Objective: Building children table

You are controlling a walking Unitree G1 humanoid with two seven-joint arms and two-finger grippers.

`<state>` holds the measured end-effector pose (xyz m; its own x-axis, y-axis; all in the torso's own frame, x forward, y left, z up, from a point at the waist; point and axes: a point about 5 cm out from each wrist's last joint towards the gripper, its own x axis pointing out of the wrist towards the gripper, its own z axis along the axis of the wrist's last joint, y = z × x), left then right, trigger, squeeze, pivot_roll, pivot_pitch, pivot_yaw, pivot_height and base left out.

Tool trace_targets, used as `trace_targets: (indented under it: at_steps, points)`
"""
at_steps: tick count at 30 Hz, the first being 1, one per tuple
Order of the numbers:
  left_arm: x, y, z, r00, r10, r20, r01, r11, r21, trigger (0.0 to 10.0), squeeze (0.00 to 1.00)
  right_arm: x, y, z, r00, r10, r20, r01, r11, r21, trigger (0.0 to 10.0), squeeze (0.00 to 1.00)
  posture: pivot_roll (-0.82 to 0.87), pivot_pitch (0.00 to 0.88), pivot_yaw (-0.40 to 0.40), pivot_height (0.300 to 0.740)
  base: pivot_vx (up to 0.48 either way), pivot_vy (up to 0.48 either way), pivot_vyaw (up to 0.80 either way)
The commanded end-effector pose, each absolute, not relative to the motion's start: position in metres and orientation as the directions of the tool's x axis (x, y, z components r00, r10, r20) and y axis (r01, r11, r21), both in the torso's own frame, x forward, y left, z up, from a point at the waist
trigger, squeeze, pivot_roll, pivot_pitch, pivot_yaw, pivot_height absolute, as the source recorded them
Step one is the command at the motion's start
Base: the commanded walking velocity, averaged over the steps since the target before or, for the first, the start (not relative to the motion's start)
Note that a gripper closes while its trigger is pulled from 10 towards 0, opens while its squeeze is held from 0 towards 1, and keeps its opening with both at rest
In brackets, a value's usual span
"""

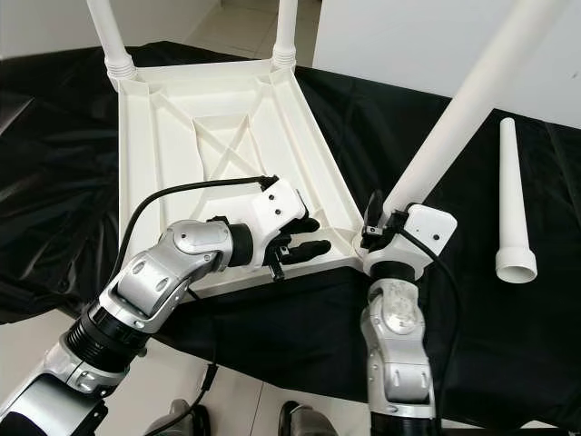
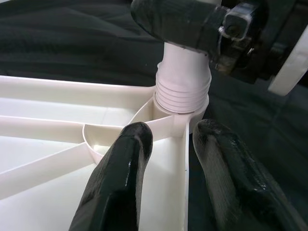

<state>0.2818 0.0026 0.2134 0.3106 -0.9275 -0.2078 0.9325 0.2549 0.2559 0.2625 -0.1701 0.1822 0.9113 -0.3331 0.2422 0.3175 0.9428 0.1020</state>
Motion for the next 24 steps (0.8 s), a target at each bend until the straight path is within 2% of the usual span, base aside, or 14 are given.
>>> trace_targets:
  at_steps: [1,10,16,17,24]
  points:
    - [0.281,-0.001,0.215,0.292,-0.934,-0.205,0.936,0.235,0.263,10.0,0.00,0.258,-0.181,0.147,0.890,-0.452,0.058,0.451,0.892,0.037,10.0,0.00,0.03,0.153,-0.045,0.740,0.000,0.000,0.00]
    - [0.281,-0.002,0.216,0.293,-0.935,-0.199,0.935,0.236,0.265,10.0,0.00,0.251,-0.193,0.146,0.828,-0.559,0.043,0.557,0.829,0.044,10.0,0.00,0.03,0.139,-0.051,0.740,0.000,0.000,0.00]
    - [0.281,-0.001,0.216,0.290,-0.936,-0.199,0.935,0.233,0.266,10.0,0.00,0.252,-0.187,0.141,0.842,-0.539,0.027,0.538,0.842,0.036,10.0,0.00,0.03,0.139,-0.048,0.740,0.000,0.000,0.00]
    - [0.281,-0.002,0.216,0.289,-0.936,-0.199,0.936,0.232,0.265,10.0,0.00,0.253,-0.186,0.144,0.861,-0.507,0.045,0.505,0.862,0.056,10.0,1.00,0.03,0.140,-0.046,0.740,0.000,0.000,0.00]
    - [0.280,-0.002,0.215,0.286,-0.936,-0.203,0.938,0.230,0.260,10.0,0.00,0.258,-0.185,0.154,0.903,-0.413,0.118,0.404,0.910,0.093,10.0,1.00,0.03,0.142,-0.039,0.740,0.000,0.000,0.00]
